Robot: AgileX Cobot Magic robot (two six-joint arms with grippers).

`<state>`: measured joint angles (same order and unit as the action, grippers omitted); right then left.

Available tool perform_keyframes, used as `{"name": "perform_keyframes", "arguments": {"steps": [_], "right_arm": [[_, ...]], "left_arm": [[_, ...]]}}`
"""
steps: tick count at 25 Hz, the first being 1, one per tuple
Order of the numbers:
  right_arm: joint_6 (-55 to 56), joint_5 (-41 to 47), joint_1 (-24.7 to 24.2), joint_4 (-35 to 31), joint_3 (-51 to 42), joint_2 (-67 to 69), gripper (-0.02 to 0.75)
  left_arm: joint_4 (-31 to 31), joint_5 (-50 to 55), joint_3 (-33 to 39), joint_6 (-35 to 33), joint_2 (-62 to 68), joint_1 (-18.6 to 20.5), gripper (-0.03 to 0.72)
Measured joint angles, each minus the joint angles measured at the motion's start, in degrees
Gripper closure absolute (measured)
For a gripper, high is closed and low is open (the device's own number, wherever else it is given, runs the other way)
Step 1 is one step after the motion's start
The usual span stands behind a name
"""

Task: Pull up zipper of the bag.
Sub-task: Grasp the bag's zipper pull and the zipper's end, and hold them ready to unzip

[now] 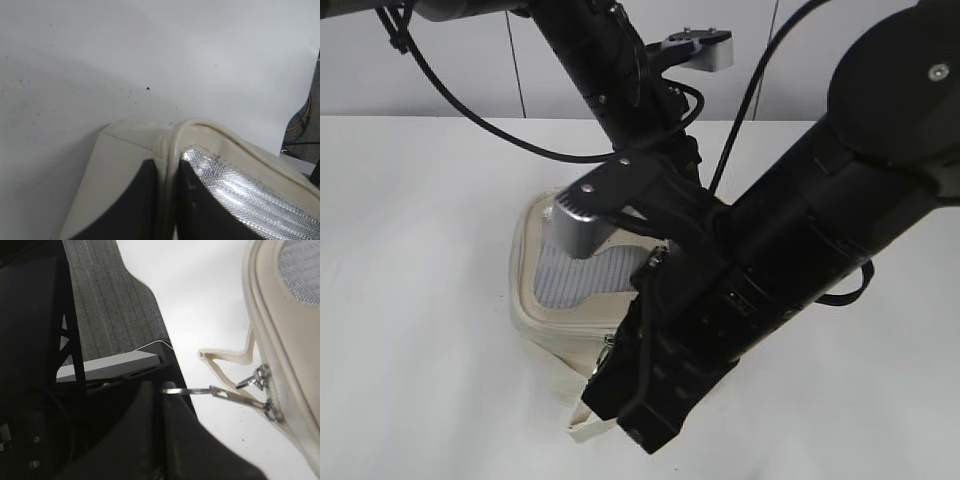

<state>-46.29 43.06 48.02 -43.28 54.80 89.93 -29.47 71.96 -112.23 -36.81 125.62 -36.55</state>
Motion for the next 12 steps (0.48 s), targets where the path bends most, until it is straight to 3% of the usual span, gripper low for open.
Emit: {"name": "perform_keyframes", "arguments": {"steps": [8,11,12], "right_arm": [[0.17,-0.38,0.04,-1.76,0.15,0.35,0.719],[4.58,-0.11,0.26,0.02,0.4,0.29,0.609],[6.82,-0.01,0.38,1.23,0.45,0.06,0.523]], "left_arm": [[0.0,0.45,0.0,-0.17,0.0,-0.12,0.616],[0.0,0.03,0.0,-0.17,0.0,-0.16,0.616],[0.12,-0.22,0.0,-0.17,0.0,-0.16,0.616]]}}
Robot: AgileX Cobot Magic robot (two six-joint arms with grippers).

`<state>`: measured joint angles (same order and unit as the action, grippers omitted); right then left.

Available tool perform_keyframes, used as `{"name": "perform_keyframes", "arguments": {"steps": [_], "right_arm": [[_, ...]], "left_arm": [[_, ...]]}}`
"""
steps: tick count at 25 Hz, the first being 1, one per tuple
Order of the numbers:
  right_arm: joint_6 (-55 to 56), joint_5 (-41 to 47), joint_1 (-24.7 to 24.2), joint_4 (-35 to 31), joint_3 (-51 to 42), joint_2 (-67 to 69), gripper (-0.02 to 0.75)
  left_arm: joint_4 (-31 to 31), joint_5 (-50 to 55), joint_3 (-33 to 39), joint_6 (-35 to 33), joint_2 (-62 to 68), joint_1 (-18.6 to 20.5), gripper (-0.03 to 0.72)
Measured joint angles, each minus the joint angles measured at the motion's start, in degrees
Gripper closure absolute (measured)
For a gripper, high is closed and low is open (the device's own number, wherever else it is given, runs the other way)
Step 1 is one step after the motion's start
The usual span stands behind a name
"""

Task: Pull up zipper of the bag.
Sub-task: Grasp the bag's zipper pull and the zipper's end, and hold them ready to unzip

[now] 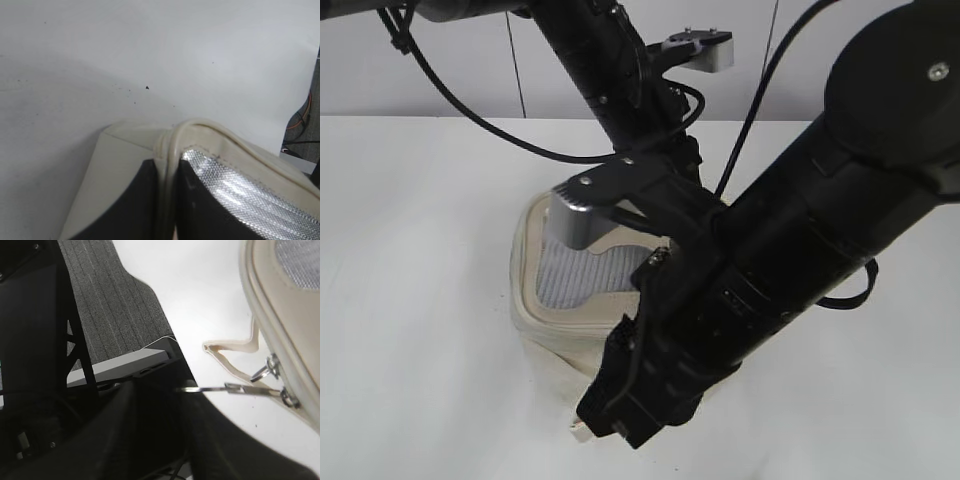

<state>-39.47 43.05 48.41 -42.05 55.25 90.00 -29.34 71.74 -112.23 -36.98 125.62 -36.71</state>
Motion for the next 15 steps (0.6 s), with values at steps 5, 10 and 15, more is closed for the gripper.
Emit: {"name": "perform_keyframes", "arguments": {"steps": [5,10,15], "right_arm": [[13.99,-0.52,0.21,9.92,0.42,-2.72,0.166],[27.97,-0.16,-1.71,22.67,0.47,-6.58,0.093],[34.25,0.92,-7.32,27.46,0.47,-8.1,0.094]], "left_arm": [[0.17,-0.19,0.0,0.13,0.0,0.0,0.615],[0.69,-1.08,0.0,0.13,-0.73,0.0,0.502],[4.3,-1.95,0.0,0.19,-3.38,0.18,0.347]]}}
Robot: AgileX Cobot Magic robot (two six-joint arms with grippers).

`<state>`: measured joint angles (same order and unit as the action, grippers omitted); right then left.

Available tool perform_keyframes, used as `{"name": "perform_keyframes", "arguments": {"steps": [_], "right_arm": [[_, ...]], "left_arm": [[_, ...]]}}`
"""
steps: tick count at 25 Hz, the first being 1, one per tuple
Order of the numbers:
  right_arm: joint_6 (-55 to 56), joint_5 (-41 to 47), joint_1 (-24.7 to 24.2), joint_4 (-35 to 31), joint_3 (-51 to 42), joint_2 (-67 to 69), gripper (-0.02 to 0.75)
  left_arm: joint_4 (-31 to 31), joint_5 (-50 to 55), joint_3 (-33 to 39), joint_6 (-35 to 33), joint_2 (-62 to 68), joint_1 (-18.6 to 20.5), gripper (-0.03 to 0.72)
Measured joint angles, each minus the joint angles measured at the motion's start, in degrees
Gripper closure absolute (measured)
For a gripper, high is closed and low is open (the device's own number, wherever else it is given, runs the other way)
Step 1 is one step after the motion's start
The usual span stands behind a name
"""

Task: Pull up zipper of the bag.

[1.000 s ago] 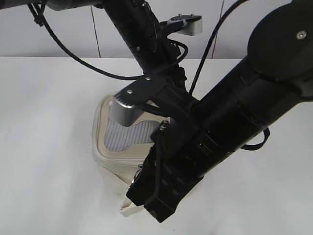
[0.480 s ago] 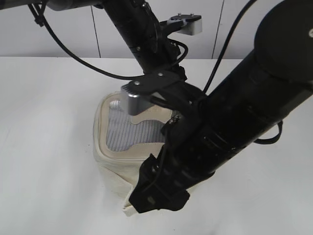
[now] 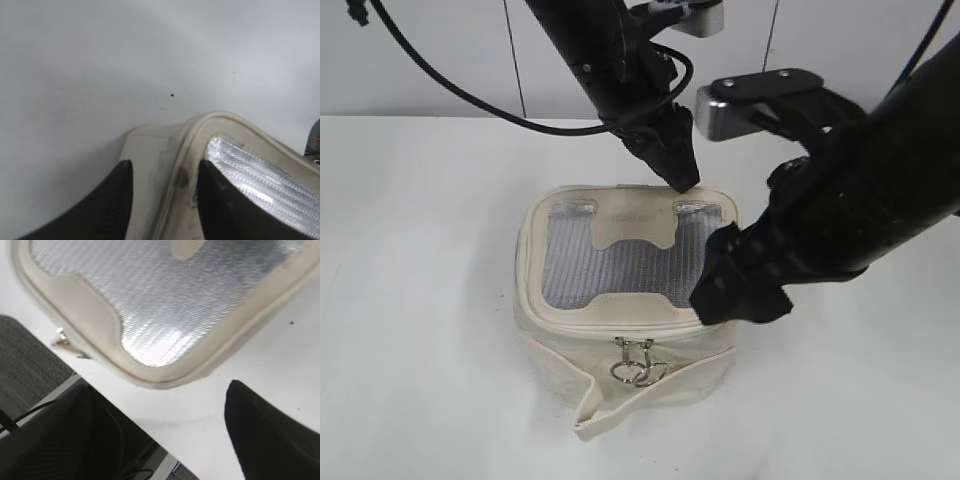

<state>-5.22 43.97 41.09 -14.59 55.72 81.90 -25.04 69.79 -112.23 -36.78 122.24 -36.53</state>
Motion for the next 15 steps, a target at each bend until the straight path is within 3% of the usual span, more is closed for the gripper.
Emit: {"name": "perform_keyframes", "arguments": {"steps": [7,15], "right_arm": [[2.06,-0.62,-12.5,0.42,0.0,-0.29,0.125],[4.55,-0.81,-25.51,4.37,0.0,-0.39,0.143]], "left_arm": [[4.74,-0.16,0.0,3.5,-4.86,1.08,0.323],[19.15,0.14,0.0,17.79,-11.79,5.15,0.323]]}}
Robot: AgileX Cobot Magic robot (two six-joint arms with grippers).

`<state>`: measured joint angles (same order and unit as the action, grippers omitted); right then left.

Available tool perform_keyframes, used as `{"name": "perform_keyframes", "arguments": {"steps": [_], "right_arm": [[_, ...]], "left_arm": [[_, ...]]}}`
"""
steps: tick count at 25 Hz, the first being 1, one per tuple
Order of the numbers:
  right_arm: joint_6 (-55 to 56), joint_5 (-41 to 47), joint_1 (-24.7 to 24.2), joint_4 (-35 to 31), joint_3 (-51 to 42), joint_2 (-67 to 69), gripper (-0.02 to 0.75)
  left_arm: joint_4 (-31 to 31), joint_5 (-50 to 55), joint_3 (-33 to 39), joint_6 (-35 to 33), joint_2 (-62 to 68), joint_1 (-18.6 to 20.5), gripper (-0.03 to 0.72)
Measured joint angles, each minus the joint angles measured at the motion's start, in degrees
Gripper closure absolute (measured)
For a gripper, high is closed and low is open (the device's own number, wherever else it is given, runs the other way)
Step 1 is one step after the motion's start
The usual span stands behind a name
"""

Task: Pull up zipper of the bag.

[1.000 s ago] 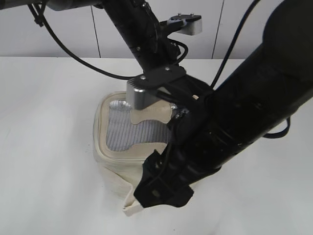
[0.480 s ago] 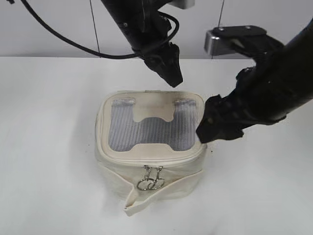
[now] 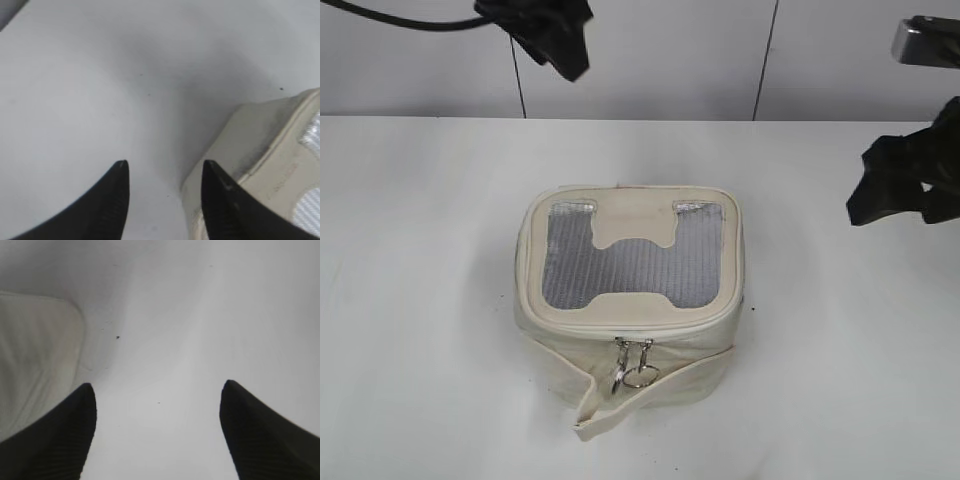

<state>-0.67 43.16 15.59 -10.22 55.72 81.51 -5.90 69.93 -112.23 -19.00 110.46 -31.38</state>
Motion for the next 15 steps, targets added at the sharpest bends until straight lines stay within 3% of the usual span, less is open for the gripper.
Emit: {"name": "perform_keyframes", "arguments": {"steps": [8,15], "right_arm": [[14.0,5.02,-1.41,20.46,0.0,-0.58,0.143],[16.58,9.64,-1.41,22.87,0.0,-4.53,0.146]], "left_arm": [[6.71,0.12,0.11,12.1,-8.29,8.44,0.323],[7.33,0.01,10.07,14.23,-18.67,20.49,0.323]]}}
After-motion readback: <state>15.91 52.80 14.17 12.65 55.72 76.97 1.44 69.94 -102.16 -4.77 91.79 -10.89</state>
